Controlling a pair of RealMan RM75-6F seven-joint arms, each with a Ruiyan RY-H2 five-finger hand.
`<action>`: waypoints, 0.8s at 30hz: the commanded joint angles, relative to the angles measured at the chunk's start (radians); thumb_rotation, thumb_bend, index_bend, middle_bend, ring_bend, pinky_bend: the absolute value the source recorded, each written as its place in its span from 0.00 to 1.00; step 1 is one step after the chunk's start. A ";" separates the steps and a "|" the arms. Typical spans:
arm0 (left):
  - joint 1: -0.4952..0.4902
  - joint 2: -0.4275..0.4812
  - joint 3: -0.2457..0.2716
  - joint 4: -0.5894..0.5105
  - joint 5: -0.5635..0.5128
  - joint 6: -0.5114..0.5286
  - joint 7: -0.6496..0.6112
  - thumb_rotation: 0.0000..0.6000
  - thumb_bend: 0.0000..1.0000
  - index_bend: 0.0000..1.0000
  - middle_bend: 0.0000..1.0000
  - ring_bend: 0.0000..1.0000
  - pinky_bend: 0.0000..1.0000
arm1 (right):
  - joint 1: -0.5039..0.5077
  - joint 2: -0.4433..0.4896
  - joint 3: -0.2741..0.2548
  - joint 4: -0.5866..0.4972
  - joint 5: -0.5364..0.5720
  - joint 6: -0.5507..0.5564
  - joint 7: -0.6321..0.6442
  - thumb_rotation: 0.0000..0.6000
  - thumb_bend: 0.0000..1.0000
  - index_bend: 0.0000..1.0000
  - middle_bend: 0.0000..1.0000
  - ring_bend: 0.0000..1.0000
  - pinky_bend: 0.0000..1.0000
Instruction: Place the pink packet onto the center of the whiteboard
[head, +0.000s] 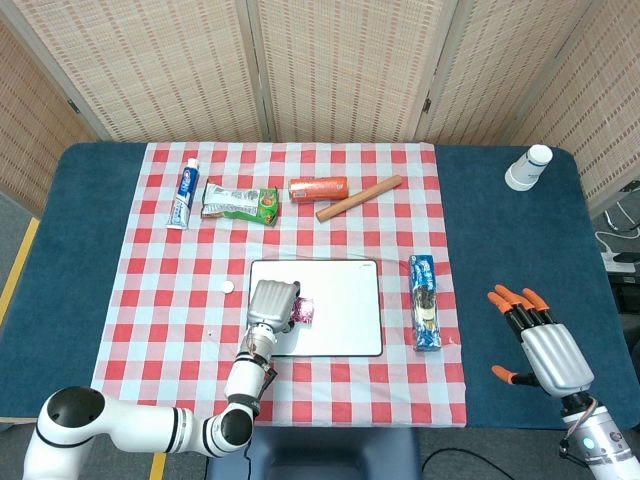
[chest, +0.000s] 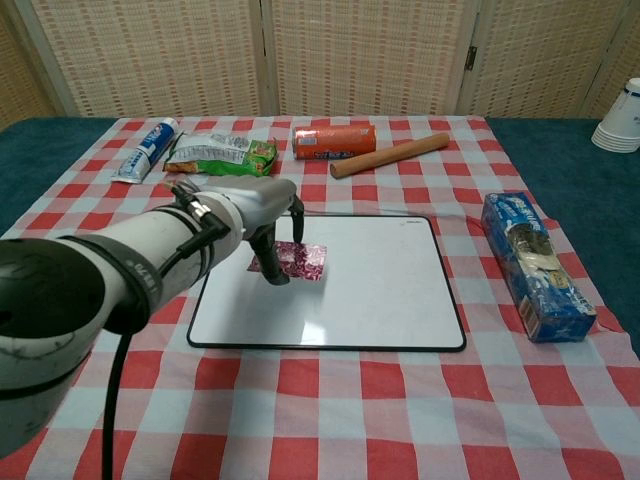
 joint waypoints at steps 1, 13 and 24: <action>-0.020 -0.020 -0.030 0.028 -0.033 -0.018 0.002 1.00 0.24 0.40 1.00 1.00 1.00 | 0.003 0.001 0.002 0.002 0.004 -0.005 0.003 1.00 0.05 0.00 0.00 0.00 0.01; -0.076 -0.090 -0.063 0.154 -0.087 -0.064 -0.007 1.00 0.25 0.39 1.00 1.00 1.00 | 0.008 0.002 0.003 0.006 0.008 -0.014 0.014 1.00 0.05 0.00 0.00 0.00 0.01; -0.046 -0.034 -0.040 0.112 -0.065 -0.067 -0.034 1.00 0.23 0.28 1.00 1.00 1.00 | 0.009 0.002 0.005 0.007 0.013 -0.015 0.011 1.00 0.05 0.00 0.00 0.00 0.01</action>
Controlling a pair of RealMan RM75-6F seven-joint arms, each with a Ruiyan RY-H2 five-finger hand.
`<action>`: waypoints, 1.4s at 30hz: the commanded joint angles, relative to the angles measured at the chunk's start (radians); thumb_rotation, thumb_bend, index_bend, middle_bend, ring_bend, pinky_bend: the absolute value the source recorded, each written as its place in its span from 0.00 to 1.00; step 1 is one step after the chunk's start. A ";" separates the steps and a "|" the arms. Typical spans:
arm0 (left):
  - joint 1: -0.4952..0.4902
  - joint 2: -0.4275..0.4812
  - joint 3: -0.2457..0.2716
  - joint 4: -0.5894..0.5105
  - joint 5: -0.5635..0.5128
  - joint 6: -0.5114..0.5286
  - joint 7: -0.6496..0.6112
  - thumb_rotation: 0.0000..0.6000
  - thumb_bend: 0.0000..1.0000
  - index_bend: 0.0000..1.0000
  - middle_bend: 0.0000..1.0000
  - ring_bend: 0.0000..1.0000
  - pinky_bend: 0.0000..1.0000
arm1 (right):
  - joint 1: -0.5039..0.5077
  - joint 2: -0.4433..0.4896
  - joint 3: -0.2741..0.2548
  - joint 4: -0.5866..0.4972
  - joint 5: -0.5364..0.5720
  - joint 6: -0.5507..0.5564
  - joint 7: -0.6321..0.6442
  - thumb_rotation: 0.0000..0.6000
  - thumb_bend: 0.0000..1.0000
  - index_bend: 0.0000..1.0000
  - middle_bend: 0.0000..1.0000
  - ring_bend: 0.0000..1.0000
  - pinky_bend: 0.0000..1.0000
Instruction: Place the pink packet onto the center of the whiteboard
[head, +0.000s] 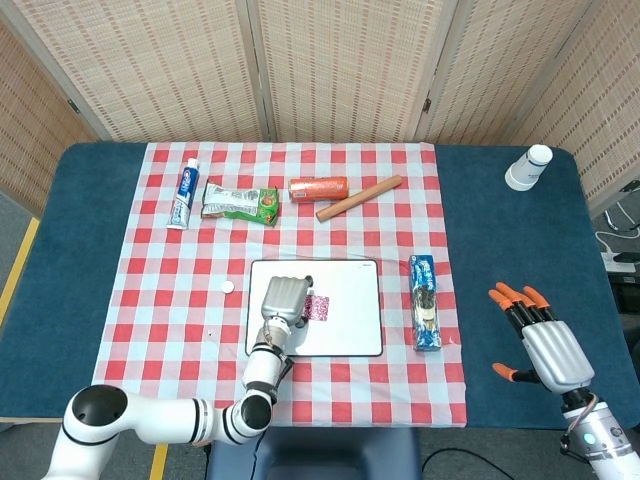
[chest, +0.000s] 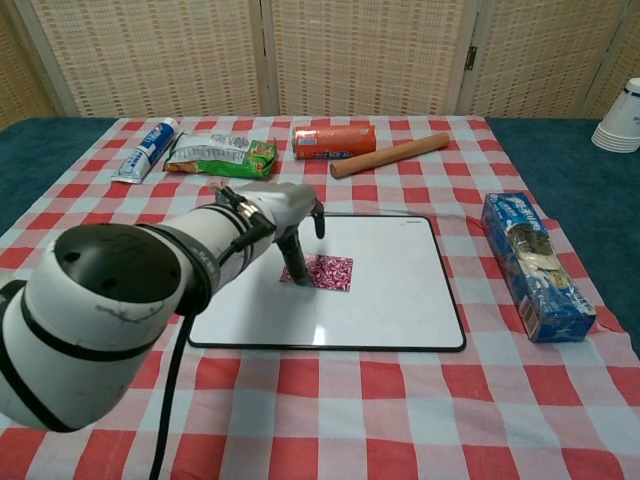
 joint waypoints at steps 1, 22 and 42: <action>0.018 0.031 0.017 -0.028 0.008 0.017 0.001 1.00 0.22 0.29 1.00 1.00 1.00 | -0.001 -0.001 0.000 0.000 0.000 0.001 -0.003 1.00 0.05 0.00 0.00 0.00 0.01; 0.154 0.234 0.126 0.024 0.051 -0.091 -0.108 1.00 0.31 0.38 1.00 1.00 1.00 | 0.007 -0.026 0.006 -0.013 0.030 -0.023 -0.075 1.00 0.06 0.00 0.00 0.00 0.01; 0.161 0.229 0.150 0.045 0.054 -0.090 -0.134 1.00 0.31 0.41 1.00 1.00 1.00 | 0.010 -0.028 0.005 -0.014 0.034 -0.027 -0.081 1.00 0.06 0.00 0.00 0.00 0.01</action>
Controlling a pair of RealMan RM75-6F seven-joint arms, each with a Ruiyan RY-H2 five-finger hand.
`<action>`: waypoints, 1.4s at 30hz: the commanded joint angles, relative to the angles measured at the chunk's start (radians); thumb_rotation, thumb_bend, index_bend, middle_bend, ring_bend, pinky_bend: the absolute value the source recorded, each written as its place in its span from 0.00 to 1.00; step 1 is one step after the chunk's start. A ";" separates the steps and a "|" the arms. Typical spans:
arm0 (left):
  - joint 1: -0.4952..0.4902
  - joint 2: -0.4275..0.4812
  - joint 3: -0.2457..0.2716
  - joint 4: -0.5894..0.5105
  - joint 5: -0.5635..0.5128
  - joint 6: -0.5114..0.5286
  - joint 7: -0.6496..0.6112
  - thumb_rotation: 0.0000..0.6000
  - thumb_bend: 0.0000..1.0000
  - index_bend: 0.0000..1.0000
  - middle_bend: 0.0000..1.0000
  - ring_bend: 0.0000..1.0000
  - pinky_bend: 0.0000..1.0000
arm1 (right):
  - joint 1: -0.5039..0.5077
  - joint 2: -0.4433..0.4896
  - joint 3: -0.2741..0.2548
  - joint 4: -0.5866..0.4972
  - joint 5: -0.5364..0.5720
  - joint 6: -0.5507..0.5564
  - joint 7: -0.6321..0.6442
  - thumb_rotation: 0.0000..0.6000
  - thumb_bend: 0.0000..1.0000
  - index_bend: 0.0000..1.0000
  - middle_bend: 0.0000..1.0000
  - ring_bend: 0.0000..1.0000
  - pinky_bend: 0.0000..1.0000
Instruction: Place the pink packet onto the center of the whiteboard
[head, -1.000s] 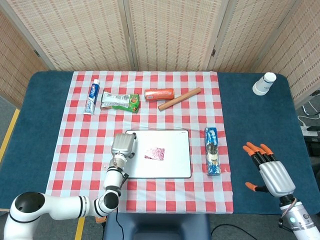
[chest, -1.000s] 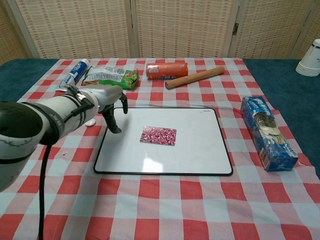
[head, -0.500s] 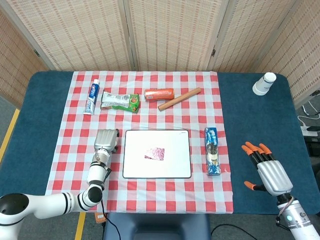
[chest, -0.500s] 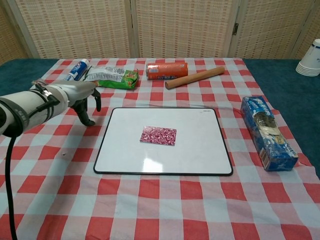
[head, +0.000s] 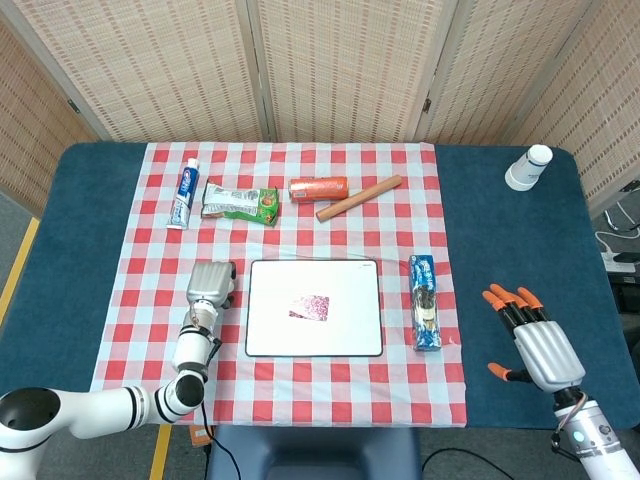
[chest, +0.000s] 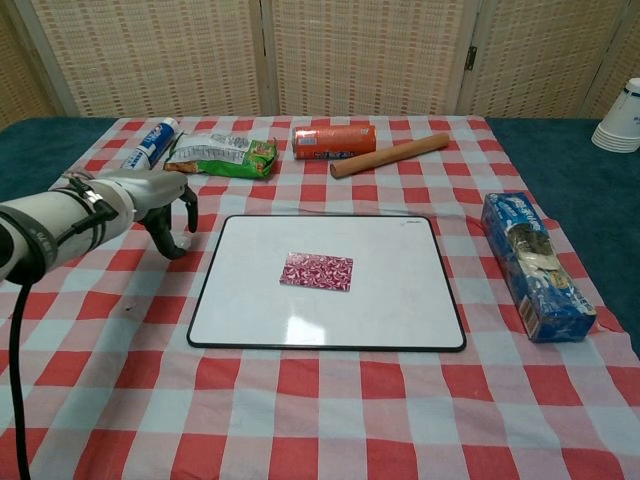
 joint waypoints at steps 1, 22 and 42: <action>0.000 -0.007 0.001 0.011 0.005 0.001 -0.006 1.00 0.31 0.41 1.00 1.00 1.00 | 0.001 -0.001 0.000 0.001 0.001 -0.002 -0.002 1.00 0.06 0.00 0.00 0.00 0.01; 0.009 -0.011 0.001 0.054 -0.008 -0.032 -0.019 1.00 0.32 0.41 1.00 1.00 1.00 | 0.006 -0.008 0.000 -0.001 0.009 -0.011 -0.019 1.00 0.06 0.00 0.01 0.00 0.01; 0.009 -0.015 0.000 0.070 -0.002 -0.034 -0.023 1.00 0.34 0.46 1.00 1.00 1.00 | 0.005 -0.008 0.002 0.001 0.012 -0.007 -0.014 1.00 0.06 0.00 0.01 0.00 0.01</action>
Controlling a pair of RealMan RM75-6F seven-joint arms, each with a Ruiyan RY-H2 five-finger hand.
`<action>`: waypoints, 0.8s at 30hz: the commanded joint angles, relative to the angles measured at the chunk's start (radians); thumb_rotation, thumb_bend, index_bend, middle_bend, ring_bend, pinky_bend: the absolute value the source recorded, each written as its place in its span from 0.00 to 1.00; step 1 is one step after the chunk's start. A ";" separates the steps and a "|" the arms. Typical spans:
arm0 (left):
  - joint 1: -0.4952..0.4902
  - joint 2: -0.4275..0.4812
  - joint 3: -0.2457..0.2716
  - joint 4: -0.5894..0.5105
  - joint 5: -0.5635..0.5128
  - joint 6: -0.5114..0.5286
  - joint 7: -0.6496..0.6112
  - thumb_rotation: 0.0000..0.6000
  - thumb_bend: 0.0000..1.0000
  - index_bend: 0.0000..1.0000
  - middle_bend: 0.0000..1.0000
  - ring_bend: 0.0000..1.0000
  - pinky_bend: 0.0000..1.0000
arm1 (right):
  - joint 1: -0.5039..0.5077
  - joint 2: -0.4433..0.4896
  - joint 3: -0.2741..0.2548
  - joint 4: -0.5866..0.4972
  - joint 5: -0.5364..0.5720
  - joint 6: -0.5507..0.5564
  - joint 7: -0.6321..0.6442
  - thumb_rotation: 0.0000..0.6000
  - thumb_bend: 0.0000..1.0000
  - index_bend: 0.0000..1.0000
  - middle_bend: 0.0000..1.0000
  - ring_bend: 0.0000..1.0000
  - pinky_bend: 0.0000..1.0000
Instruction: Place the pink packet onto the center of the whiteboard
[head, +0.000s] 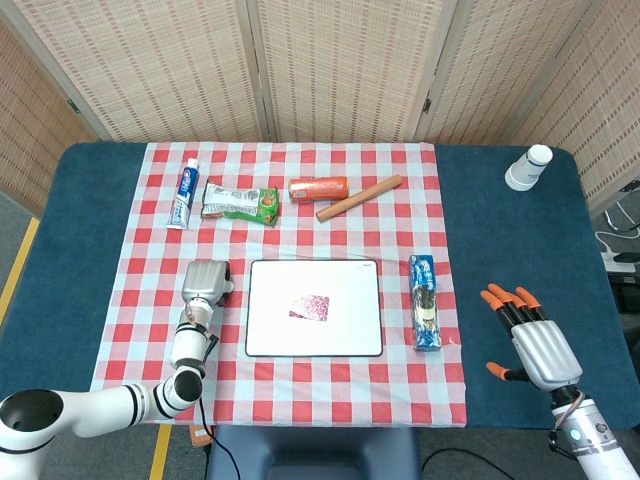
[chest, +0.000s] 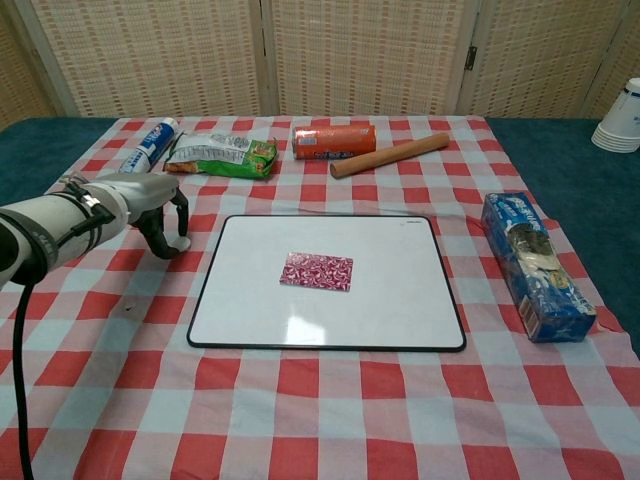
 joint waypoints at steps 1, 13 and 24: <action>0.001 -0.001 -0.001 0.000 0.001 0.001 -0.002 1.00 0.34 0.47 1.00 1.00 1.00 | 0.000 0.001 0.000 0.000 0.000 0.001 0.001 1.00 0.06 0.00 0.01 0.00 0.01; 0.003 0.001 -0.005 0.002 0.004 -0.002 -0.008 1.00 0.35 0.48 1.00 1.00 1.00 | 0.002 0.001 0.000 0.001 0.001 -0.003 0.003 1.00 0.06 0.00 0.01 0.00 0.01; -0.019 0.031 -0.025 -0.084 0.003 0.032 0.023 1.00 0.35 0.48 1.00 1.00 1.00 | 0.001 0.004 -0.002 -0.002 -0.007 0.002 0.008 1.00 0.06 0.00 0.01 0.00 0.01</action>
